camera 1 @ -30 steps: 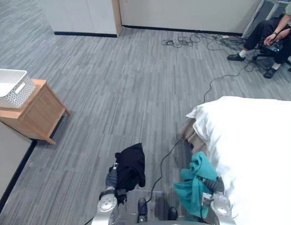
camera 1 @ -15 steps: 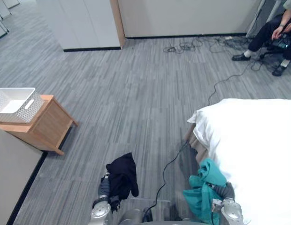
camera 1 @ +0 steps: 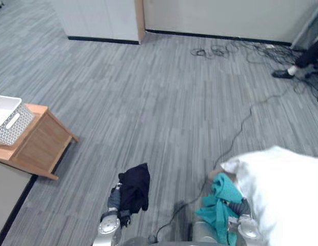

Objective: Tidy the bed and pick cloth on bed and put in laundry

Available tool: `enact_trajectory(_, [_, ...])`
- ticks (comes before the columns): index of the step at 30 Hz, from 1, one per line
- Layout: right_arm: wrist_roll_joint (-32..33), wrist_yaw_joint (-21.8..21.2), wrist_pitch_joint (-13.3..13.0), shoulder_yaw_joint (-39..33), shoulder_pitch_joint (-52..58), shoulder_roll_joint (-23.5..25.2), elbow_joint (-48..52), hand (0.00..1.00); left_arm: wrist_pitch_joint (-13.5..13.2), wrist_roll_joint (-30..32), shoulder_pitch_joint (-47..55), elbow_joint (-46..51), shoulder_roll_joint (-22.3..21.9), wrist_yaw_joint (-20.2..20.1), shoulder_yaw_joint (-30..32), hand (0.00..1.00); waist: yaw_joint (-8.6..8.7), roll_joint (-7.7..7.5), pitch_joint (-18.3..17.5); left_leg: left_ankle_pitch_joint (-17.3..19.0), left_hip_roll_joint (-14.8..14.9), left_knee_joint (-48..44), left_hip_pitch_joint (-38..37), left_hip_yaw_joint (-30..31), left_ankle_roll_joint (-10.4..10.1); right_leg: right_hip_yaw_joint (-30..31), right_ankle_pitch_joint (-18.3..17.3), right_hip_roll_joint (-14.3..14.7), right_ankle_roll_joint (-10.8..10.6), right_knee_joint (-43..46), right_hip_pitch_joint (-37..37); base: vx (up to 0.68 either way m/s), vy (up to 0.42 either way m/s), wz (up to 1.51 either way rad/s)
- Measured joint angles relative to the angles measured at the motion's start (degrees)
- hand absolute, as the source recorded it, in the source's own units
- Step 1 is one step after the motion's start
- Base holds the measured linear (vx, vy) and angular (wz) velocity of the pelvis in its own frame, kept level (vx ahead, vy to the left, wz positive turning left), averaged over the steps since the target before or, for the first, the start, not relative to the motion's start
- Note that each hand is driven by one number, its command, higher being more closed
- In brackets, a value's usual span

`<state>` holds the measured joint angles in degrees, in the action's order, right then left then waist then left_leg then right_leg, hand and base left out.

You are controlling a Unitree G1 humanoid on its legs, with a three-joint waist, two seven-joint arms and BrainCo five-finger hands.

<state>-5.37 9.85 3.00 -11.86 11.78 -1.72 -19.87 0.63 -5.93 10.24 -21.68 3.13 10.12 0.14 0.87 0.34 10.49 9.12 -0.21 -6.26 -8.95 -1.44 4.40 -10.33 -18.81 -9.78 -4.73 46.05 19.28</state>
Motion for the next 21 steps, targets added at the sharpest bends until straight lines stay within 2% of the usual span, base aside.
enact_trajectory(1, [0.02,0.02,-0.13,-0.04,-1.03,-0.1,1.76,1.0,-0.05,0.01,-1.76,0.01,0.08,0.07,0.07,1.0,0.14,0.37,0.19,0.79,2.36,-0.09,-1.24,0.32,-1.35,-0.02,4.03,1.56,0.62,-15.15,2.48,0.66,-0.258,0.74])
enact_trajectory(2, [0.01,0.05,-0.14,-0.09,-1.36,-0.19,2.53,1.0,-0.1,0.04,-2.33,-0.01,0.19,0.08,0.15,1.0,0.41,0.66,0.33,1.8,3.52,-0.1,-1.96,0.45,-2.99,1.13,7.73,2.36,0.57,-22.82,3.06,0.57,-0.252,0.94])
enact_trajectory(3, [0.02,0.04,-0.16,0.02,-1.43,-0.16,3.49,1.0,-0.21,0.05,-2.55,-0.13,0.39,0.11,0.49,1.0,0.7,0.86,0.47,3.44,4.46,-0.08,-3.32,0.52,-5.56,3.7,14.03,2.83,0.07,-32.26,3.7,0.51,-0.274,0.79])
enact_trajectory(4, [-0.01,0.04,-0.15,0.12,-1.65,-0.46,3.6,1.0,-0.29,0.08,-2.48,-0.64,0.27,0.3,0.71,1.0,1.14,0.14,0.07,4.82,5.52,-0.08,-4.96,0.76,-7.6,6.22,21.72,3.0,-1.78,-34.9,3.96,0.68,-0.365,0.67])
enact_trajectory(5, [-0.16,0.05,0.0,0.79,-2.18,-1.06,3.39,1.0,-0.3,0.09,-2.18,-1.88,0.06,0.66,0.69,1.0,1.15,1.46,0.18,4.93,7.39,-1.04,-5.68,1.05,-8.08,6.75,28.81,5.0,1.22,-32.58,3.77,0.81,-0.438,0.36])
enact_trajectory(6, [-0.33,0.03,0.0,1.42,-2.9,-1.26,3.42,1.0,-0.28,0.1,-2.2,-2.86,-0.69,0.95,0.69,1.0,1.0,2.96,0.39,4.5,8.92,-2.87,-5.41,1.17,-8.7,5.7,27.3,6.29,2.7,-30.15,3.95,0.67,-0.342,0.14])
enact_trajectory(7, [-0.9,0.01,0.08,1.62,-3.9,-1.65,3.46,1.0,-0.12,0.08,-1.78,-3.67,-1.63,1.09,0.73,1.0,0.7,3.7,0.55,1.63,10.2,-9.57,-3.02,1.18,-9.57,4.53,23.4,6.98,4.56,-26.48,3.69,0.62,-0.35,0.12])
enact_trajectory(8, [-1.01,0.01,0.1,1.86,-3.89,-1.65,3.52,1.0,0.22,0.07,-1.71,-3.83,-2.14,1.09,0.85,1.0,0.64,3.7,0.73,-0.34,10.35,-14.05,-1.41,1.47,-9.52,3.9,21.65,7.18,5.31,-25.3,2.68,0.64,-0.378,0.3])
enact_trajectory(9, [-1.17,-0.07,0.11,3.19,-3.39,-2.28,3.54,1.0,0.28,0.03,-1.23,-3.69,-3.73,1.06,1.39,1.0,0.58,4.13,1.68,-7.68,11.94,-26.78,2.21,1.59,-9.59,2.86,18.98,7.62,6.63,-26.02,-2.49,0.63,-0.361,0.44])
enact_trajectory(10, [-1.08,-0.03,0.09,4.1,-3.38,-2.47,3.82,1.0,0.15,-0.38,-0.98,-3.69,-4.75,1.03,1.9,1.0,0.06,4.91,2.68,-11.66,13.83,-38.31,6.02,2.22,-10.05,1.61,17.73,8.4,7.16,-28.38,-7.99,0.6,-0.307,0.4])
enact_trajectory(11, [-0.93,-0.02,0.1,4.66,-3.38,-2.63,3.91,1.0,0.12,-0.76,-0.92,-3.62,-5.15,0.99,1.84,1.0,-0.52,5.32,3.32,-9.46,15.14,-48.69,10.04,1.83,-8.92,1.16,17.43,9.51,7.63,-31.16,-12.55,0.52,-0.248,0.14])
enact_trajectory(12, [-0.71,0.06,0.09,4.71,-3.47,-3.25,4.38,1.0,0.06,-1.57,-0.66,-3.55,-5.08,1.05,2.16,1.0,-1.8,4.78,3.64,-5.23,15.41,-56.98,15.41,-0.59,-6.74,1.44,17.14,9.93,8.07,-35.16,-18.03,0.58,-0.294,-0.02])
enact_trajectory(14, [-0.65,0.04,-0.12,4.89,-4.19,-3.34,5.96,1.0,-0.08,-2.5,-0.08,-2.97,-5.16,1.06,2.8,1.0,-2.28,4.21,3.96,-1.49,15.03,-56.15,21.04,-3.88,-6.76,1.58,16.68,9.76,8.51,-39.16,-22.58,0.44,-0.198,-0.04])
enact_trajectory(15, [-0.49,0.02,-0.18,4.82,-5.21,-3.87,6.15,1.0,-0.14,-2.52,0.04,-2.93,-5.19,1.05,3.09,1.0,-2.56,4.52,3.84,1.08,13.8,-50.41,24.67,-6.02,-7.4,1.56,15.67,9.65,8.58,-41.0,-24.81,0.4,-0.086,0.01])
enact_trajectory(16, [-0.05,0.02,-0.14,4.35,-5.16,-4.43,6.12,1.0,-0.14,-2.52,0.11,-2.9,-5.27,1.03,3.17,1.0,-3.28,4.66,3.8,1.98,11.9,-43.53,26.59,-7.88,-7.4,1.5,14.17,9.18,8.39,-41.4,-26.12,0.4,-0.05,0.05])
enact_trajectory(17, [0.12,0.0,-0.1,4.22,-5.02,-4.61,6.02,1.0,-0.14,-2.52,0.28,-2.75,-5.33,0.99,3.28,1.0,-3.5,4.53,3.83,2.01,10.75,-38.86,27.07,-9.07,-7.31,1.24,13.1,8.74,8.24,-41.42,-26.71,0.52,0.017,0.28])
enact_trajectory(18, [0.24,-0.06,-0.01,3.9,-5.03,-5.23,5.95,1.0,-0.15,-2.5,1.32,-1.5,-5.75,0.85,3.68,1.0,-3.49,4.43,3.81,1.59,8.24,-27.4,27.75,-12.65,-7.49,0.05,10.75,7.82,7.82,-41.75,-28.59,0.46,0.045,0.42])
enact_trajectory(19, [0.19,-0.05,-0.01,3.77,-5.1,-5.99,5.94,1.0,-0.16,-2.51,2.15,-0.47,-6.49,0.26,4.26,1.0,-3.56,4.45,3.72,0.09,6.55,-18.58,28.18,-16.45,-8.29,-0.73,9.63,7.44,6.97,-42.46,-30.2,0.5,0.062,0.42])
enact_trajectory(20, [0.05,-0.04,-0.01,3.71,-5.22,-6.31,5.92,1.0,-0.16,-2.46,2.43,-0.13,-6.49,-0.14,4.42,1.0,-3.95,4.58,3.61,-1.41,5.91,-13.79,28.35,-18.37,-8.16,-0.94,9.14,7.43,6.07,-42.83,-30.97,0.57,0.116,0.15])
enact_trajectory(21, [-0.92,-0.03,-0.01,3.6,-5.33,-7.44,5.53,1.0,-0.14,-2.45,2.8,0.38,-6.48,-0.08,4.76,1.0,-5.53,4.98,3.2,-3.13,5.49,-7.5,29.27,-21.26,-7.24,-0.83,7.56,7.8,4.19,-43.74,-32.87,0.59,0.134,-0.05])
